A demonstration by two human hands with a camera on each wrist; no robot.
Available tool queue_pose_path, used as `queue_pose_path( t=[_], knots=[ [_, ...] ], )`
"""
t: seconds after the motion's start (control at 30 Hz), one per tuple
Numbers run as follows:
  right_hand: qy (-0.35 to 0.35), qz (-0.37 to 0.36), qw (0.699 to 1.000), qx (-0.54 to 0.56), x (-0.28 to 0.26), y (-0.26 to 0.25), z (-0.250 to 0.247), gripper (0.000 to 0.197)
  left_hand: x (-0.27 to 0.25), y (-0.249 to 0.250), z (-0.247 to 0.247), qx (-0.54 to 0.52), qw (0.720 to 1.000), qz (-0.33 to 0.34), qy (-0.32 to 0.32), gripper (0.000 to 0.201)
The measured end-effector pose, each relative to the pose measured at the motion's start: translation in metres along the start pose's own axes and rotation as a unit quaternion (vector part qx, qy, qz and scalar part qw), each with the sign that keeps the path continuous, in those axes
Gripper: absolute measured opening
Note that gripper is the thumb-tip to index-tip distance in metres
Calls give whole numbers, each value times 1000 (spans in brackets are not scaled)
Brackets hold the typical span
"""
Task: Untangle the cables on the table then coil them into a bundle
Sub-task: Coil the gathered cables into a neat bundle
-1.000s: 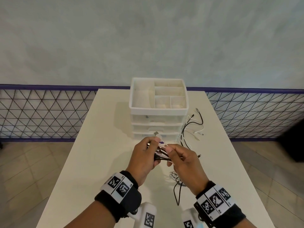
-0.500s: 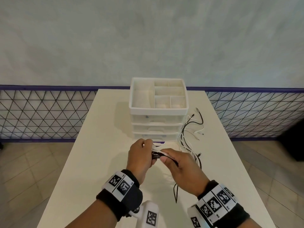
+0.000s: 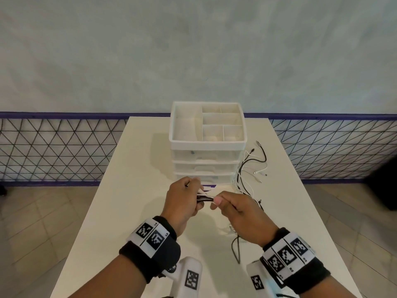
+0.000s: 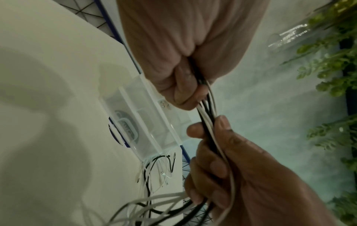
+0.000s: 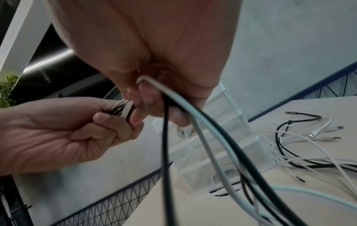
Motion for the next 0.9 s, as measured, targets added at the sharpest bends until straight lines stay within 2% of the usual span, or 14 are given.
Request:
queue_pose_path(
  t=[0.07,0.17,0.27,0.3,0.37,0.43,0.5,0.57,0.63,0.7,0.73,0.77,0.83,0.9],
  knots=[
    [11,-6,1000,-4,0,0,0,30,-2,1,1,17,1000,2,-15,28],
    [20,-22,1000,-6,0,1,0,26,-2,1,2,49,998,30,2,26],
    [-5,-59,995,-75,0,-2,-1,33,0,1,3,11,999,15,29,21],
    [-6,-71,992,-106,0,-3,-3,35,0,1,3,-7,1000,-6,16,21],
    [-5,-80,987,-137,3,-2,-10,33,0,2,-1,-1,997,-54,-54,25],
    [-21,-73,989,-129,4,1,-22,27,5,5,-12,108,985,-65,-118,40],
    [-45,-78,988,-125,5,-1,-31,28,12,16,-24,277,954,34,-109,49],
    [-73,-84,985,-131,7,-7,-32,31,10,36,-25,319,929,143,-123,44],
    [-107,-101,979,-140,11,-16,-29,28,-1,50,-13,336,899,179,-218,38],
    [-130,-132,974,-131,15,-26,-28,22,-11,50,1,374,859,176,-301,54],
    [-131,-139,975,-114,17,-30,-31,20,-15,48,4,374,856,160,-318,65],
    [-122,-131,980,-90,19,-33,-34,18,-16,46,5,364,865,136,-317,71],
    [-77,-83,993,-27,22,-35,-43,13,-18,47,5,337,891,111,-284,65],
    [-25,-38,998,37,24,-33,-54,17,-16,54,1,310,907,124,-256,60]
  ],
)
Point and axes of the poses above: each hand's wrist, its own x-axis towards the middle knuckle, its own z-axis out of the palm, y = z × x, the point moved 1 cm from there along x, towards the middle knuckle, and after that the axes turned 2 degrees about y, right-handed, at the moved point
